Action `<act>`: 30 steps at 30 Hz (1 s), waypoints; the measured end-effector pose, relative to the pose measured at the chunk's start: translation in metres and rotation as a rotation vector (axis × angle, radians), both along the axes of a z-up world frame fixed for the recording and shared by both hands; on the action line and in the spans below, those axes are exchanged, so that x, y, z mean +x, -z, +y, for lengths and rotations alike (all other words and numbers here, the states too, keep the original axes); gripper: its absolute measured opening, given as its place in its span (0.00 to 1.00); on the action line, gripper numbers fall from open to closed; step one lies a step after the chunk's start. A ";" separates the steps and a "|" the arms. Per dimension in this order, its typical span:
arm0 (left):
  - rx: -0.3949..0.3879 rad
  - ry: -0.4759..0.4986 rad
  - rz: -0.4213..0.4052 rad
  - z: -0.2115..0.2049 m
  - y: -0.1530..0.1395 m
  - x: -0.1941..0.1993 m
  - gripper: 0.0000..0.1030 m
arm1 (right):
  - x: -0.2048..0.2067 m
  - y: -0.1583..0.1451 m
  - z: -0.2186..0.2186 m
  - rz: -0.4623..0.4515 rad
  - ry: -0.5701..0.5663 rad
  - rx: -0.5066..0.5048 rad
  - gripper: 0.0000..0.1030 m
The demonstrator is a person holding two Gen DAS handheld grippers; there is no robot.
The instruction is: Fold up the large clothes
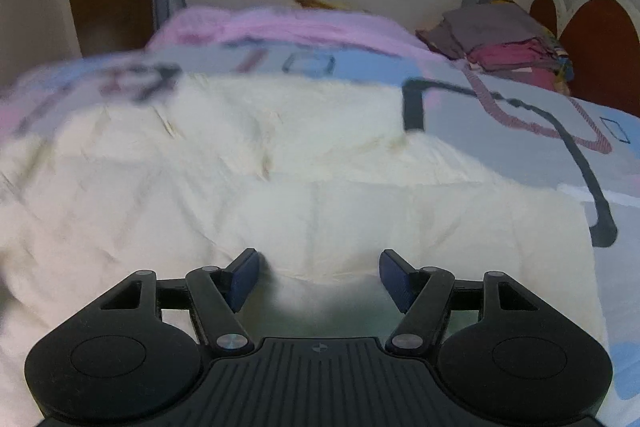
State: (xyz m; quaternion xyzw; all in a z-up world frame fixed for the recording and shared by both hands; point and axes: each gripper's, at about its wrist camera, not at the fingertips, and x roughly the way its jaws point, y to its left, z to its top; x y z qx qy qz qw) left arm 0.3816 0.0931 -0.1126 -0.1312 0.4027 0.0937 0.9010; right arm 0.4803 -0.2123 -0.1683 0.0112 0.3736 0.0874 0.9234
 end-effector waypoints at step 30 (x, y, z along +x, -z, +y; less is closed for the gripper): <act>-0.151 -0.522 0.015 0.225 0.032 -0.060 0.72 | 0.000 0.024 0.165 0.057 -0.190 -0.075 0.65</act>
